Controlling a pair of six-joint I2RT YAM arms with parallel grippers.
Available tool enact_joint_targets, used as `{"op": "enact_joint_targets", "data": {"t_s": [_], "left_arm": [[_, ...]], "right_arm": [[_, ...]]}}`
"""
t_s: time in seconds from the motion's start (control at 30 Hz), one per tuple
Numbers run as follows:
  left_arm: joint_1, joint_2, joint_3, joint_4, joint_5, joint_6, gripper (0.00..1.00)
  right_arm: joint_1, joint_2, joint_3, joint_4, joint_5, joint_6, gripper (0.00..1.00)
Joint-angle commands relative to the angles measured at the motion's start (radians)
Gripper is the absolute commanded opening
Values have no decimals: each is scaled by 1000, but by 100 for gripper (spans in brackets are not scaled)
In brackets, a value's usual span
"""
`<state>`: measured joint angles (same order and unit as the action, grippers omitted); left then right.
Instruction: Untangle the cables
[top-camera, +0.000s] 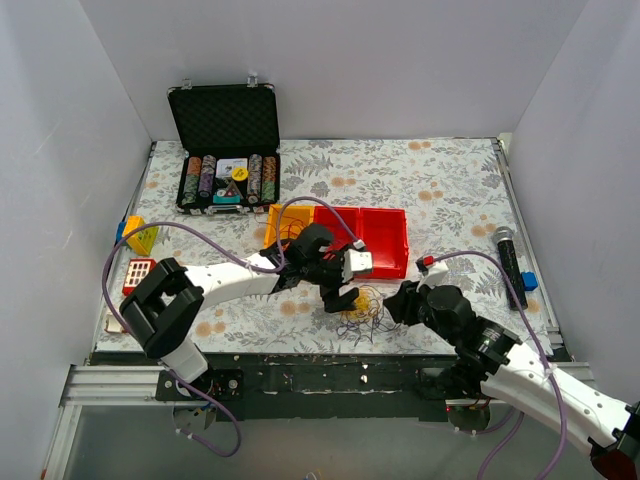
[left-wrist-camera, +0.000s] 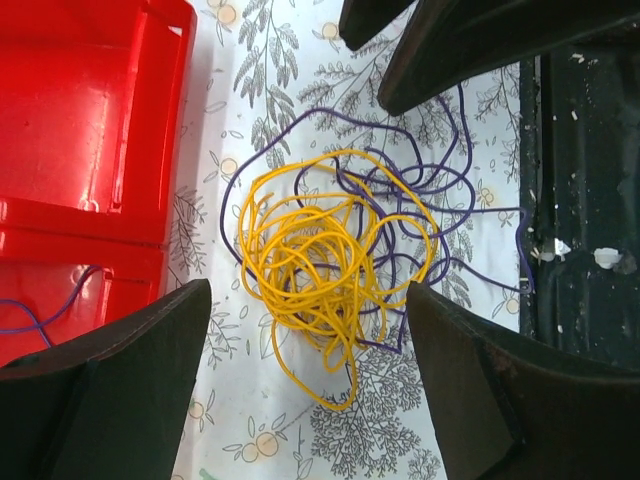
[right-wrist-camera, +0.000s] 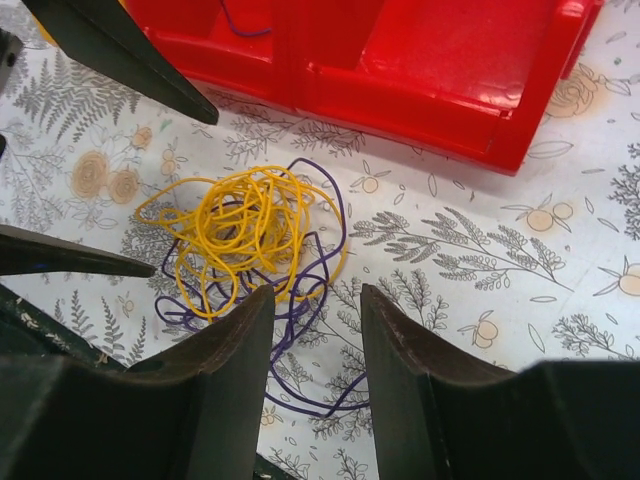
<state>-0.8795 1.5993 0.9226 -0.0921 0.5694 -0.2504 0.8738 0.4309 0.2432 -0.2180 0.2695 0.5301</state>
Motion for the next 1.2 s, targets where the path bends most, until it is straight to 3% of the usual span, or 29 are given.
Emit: {"op": "enact_joint_targets", "data": {"t_s": [0.0, 0.27, 0.63, 0.97, 1.07, 1.17], "left_arm": [[-25, -7, 56, 66, 33, 13, 80], [-87, 66, 173, 66, 116, 25, 82], [-148, 149, 196, -81, 103, 709, 78], [-177, 252, 301, -205, 73, 933, 71], [-193, 289, 358, -309, 53, 979, 64], [-210, 280, 346, -328, 44, 1031, 51]], "right_arm": [[4, 29, 53, -34, 56, 44, 48], [4, -83, 160, -122, 252, 73, 48], [4, -104, 283, -196, 330, 47, 46], [4, -110, 274, -192, 318, 62, 41], [4, -109, 274, -192, 315, 61, 40], [4, -107, 269, -189, 313, 62, 39]]}}
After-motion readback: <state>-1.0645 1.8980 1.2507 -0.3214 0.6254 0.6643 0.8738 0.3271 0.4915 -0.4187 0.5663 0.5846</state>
